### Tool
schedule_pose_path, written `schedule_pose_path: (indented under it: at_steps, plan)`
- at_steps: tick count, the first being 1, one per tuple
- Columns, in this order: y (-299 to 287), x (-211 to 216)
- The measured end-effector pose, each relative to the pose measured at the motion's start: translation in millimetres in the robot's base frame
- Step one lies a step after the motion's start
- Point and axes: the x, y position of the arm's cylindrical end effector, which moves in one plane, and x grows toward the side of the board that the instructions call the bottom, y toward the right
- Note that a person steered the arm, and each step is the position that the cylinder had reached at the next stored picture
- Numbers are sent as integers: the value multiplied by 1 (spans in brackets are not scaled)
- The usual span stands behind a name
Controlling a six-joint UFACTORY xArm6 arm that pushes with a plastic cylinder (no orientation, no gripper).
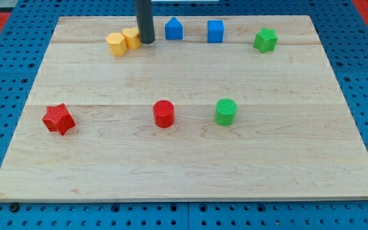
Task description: Move the yellow hexagon right to the red star
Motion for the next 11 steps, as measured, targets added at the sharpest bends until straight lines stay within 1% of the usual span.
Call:
schedule_pose_path:
  at_steps: [1,2,3,4,5,7,8,10,11]
  plan:
    - [-4,22]
    - [-3,12]
    - [4,-29]
    - [-37,-53]
    - [-71,-31]
    - [-49,-14]
    - [-53,35]
    - [-58,148]
    - [-74,150]
